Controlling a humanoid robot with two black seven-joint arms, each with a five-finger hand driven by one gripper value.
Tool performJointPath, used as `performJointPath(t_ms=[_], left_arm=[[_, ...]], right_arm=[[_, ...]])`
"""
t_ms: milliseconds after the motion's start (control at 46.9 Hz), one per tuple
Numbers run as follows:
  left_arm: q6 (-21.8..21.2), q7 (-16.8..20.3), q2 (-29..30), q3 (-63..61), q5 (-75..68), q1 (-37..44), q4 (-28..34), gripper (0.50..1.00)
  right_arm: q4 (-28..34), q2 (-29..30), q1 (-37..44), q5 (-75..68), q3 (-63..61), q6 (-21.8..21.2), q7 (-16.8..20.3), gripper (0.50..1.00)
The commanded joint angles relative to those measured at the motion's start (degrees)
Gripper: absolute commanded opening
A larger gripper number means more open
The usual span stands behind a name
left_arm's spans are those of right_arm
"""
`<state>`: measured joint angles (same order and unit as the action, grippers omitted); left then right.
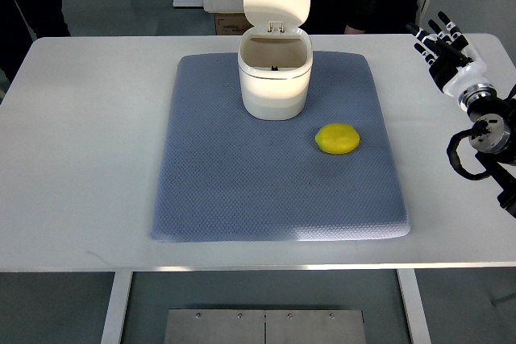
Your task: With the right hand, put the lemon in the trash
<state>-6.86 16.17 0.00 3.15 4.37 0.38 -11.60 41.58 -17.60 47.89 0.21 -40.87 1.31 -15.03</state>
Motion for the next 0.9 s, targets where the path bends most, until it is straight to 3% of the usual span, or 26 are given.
performJointPath(t_ms=[0, 661, 746, 874], left_arm=[[0.0, 0.3, 0.0, 0.1, 0.5, 0.1, 0.1, 1.0], [0.4, 1.2, 0.0, -0.3, -0.1, 0.0, -0.2, 1.0], [0.3, 1.2, 0.0, -0.3, 0.0, 0.0, -0.1, 1.0], [0.3, 1.2, 0.0, -0.3, -0.1, 0.0, -0.1, 1.0]], right_arm=[[0.0, 0.1, -0.1, 0.0, 0.0, 0.0, 0.0, 1.0], [-0.1, -0.4, -0.1, 0.1, -0.1, 0.0, -1.3, 1.0], [-0.3, -0.5, 0.1, 0.1, -0.2, 0.1, -4.4, 1.0], [-1.2, -0.5, 0.2, 0.1, -0.3, 0.2, -13.1, 1.0]])
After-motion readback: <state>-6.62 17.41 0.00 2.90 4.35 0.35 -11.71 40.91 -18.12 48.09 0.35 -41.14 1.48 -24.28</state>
